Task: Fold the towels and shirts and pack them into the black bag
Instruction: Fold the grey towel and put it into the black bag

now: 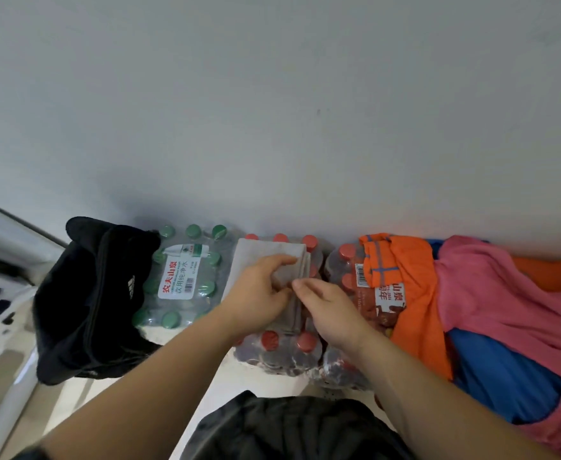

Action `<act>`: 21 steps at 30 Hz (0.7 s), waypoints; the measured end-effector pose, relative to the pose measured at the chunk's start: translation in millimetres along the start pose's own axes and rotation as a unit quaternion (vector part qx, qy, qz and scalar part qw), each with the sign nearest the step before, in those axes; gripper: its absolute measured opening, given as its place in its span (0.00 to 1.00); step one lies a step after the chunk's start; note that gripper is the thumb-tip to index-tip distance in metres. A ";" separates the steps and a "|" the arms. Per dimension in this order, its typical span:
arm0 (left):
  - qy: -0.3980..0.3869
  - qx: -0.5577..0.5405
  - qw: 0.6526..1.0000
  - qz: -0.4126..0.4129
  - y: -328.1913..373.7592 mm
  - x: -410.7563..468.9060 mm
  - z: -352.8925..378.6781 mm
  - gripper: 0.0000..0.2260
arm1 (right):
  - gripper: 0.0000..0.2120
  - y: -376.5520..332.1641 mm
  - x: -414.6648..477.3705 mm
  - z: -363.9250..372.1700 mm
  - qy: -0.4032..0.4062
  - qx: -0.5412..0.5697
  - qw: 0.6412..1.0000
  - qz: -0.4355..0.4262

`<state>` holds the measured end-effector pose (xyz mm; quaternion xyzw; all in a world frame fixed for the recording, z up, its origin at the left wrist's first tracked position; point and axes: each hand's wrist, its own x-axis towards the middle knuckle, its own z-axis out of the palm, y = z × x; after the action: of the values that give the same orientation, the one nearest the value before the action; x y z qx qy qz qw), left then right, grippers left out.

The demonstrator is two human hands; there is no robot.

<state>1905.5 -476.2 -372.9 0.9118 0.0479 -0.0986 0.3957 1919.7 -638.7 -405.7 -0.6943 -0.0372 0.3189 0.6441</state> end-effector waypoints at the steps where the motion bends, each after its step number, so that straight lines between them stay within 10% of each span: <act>1: 0.028 0.019 0.999 0.012 -2.6 -0.9 -2.8 0.23 | 0.16 0.0 0.0 -0.6 -0.007 0.001 1.000 0.000; 9: -0.045 0.377 0.924 0.054 -25.6 7.4 15.6 0.33 | 0.12 -1.3 0.8 -9.0 -0.022 -0.003 0.999 0.027; 21: -0.058 0.410 0.910 0.016 -26.2 10.3 36.8 0.34 | 0.18 -9.5 8.9 -23.4 0.070 -0.367 0.920 -0.115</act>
<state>1906.0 -485.0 -418.4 0.9871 -0.0345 -0.1560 -0.0097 1941.7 -653.4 -401.3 -0.8936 -0.1859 0.1576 0.3769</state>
